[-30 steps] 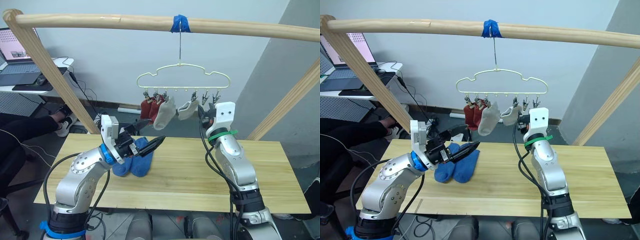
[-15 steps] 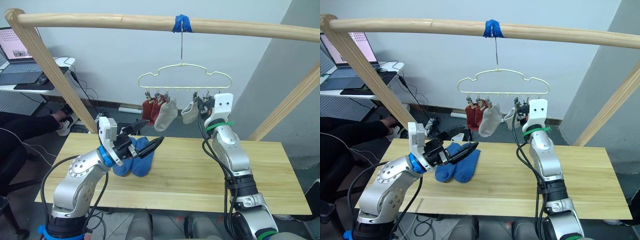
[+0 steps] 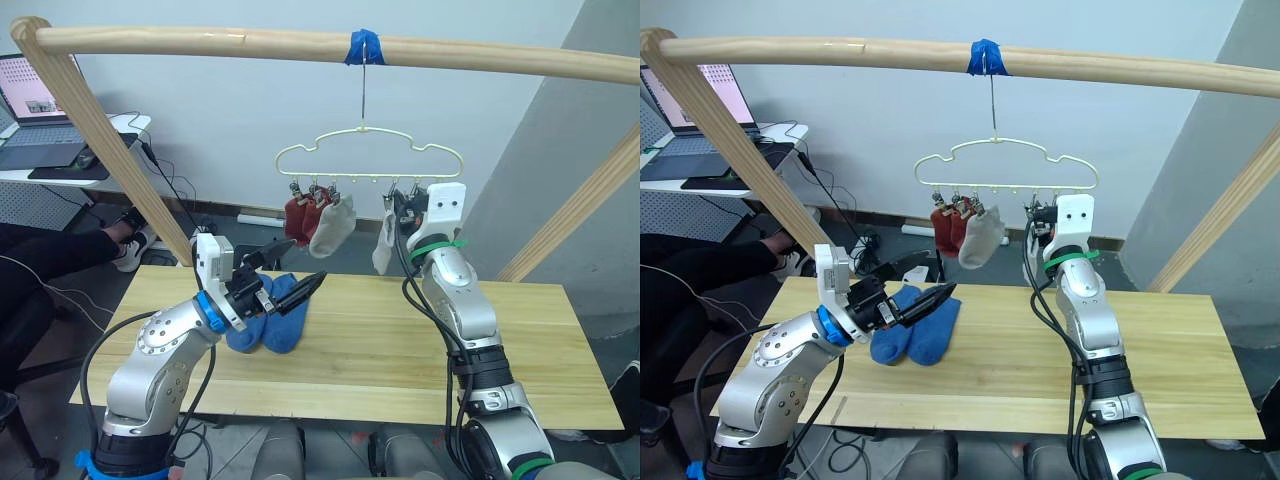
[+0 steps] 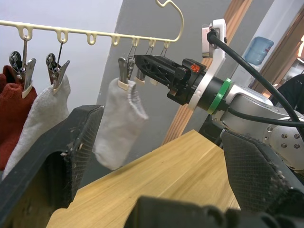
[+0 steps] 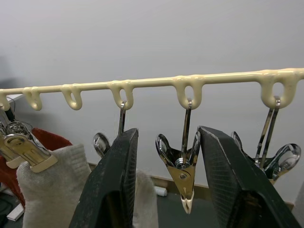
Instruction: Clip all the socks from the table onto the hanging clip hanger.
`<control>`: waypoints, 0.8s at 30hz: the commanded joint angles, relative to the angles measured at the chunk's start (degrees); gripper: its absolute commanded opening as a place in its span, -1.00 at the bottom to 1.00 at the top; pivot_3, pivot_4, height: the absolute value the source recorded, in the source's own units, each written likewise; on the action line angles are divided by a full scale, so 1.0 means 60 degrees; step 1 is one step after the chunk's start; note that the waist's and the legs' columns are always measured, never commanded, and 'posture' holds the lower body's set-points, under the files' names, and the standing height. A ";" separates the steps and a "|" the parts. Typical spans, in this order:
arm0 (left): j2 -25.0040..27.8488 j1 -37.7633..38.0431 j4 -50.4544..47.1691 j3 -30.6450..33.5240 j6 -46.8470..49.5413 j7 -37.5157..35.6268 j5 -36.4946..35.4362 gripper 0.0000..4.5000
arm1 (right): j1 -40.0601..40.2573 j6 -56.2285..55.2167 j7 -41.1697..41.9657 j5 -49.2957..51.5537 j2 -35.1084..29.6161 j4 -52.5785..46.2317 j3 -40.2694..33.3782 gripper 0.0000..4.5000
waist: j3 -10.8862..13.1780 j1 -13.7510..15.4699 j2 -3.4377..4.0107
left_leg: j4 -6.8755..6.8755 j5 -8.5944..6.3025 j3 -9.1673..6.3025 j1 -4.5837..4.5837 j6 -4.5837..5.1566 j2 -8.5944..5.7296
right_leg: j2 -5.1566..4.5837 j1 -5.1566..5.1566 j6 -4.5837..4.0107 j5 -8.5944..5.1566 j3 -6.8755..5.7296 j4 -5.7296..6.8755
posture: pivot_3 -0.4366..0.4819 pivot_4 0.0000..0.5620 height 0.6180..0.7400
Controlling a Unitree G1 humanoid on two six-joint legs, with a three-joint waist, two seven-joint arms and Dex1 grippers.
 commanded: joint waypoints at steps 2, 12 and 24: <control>0.0044 -0.0090 -0.0291 0.0120 -0.0202 0.0046 -0.0001 1.00 | -0.0231 -0.0205 -0.0052 -0.0077 0.0002 -0.0100 -0.0198 -0.08 | 0.0000 0.0001 0.0000 | 0.0000 0.0000 0.0000 0.0000 0.0000 0.0000 | 0.0000 0.0000 0.0000 0.0000 0.0000 0.0000 | 0.32 -0.51 1.00; -0.0011 -0.0045 -0.0360 0.0021 -0.0177 0.0148 0.0018 1.00 | -0.0272 -0.0228 -0.0070 -0.0011 0.0054 -0.0021 -0.0333 -0.85 | 0.0001 0.0002 0.0001 | -0.0001 0.0000 0.0000 0.0000 0.0000 0.0000 | 0.0000 0.0000 -0.0002 -0.0001 0.0000 -0.0001 | 0.32 -0.50 1.00; 0.0412 0.0391 0.0228 0.0284 0.0265 0.0426 0.0309 1.00 | -0.0252 0.1182 0.1175 0.0793 -0.0403 -0.0733 -0.0364 -0.99 | 0.0006 0.0005 0.0006 | -0.0003 0.0000 0.0000 0.0001 0.0001 0.0001 | 0.0000 -0.0001 -0.0003 -0.0002 0.0001 -0.0002 | 0.30 -0.48 1.00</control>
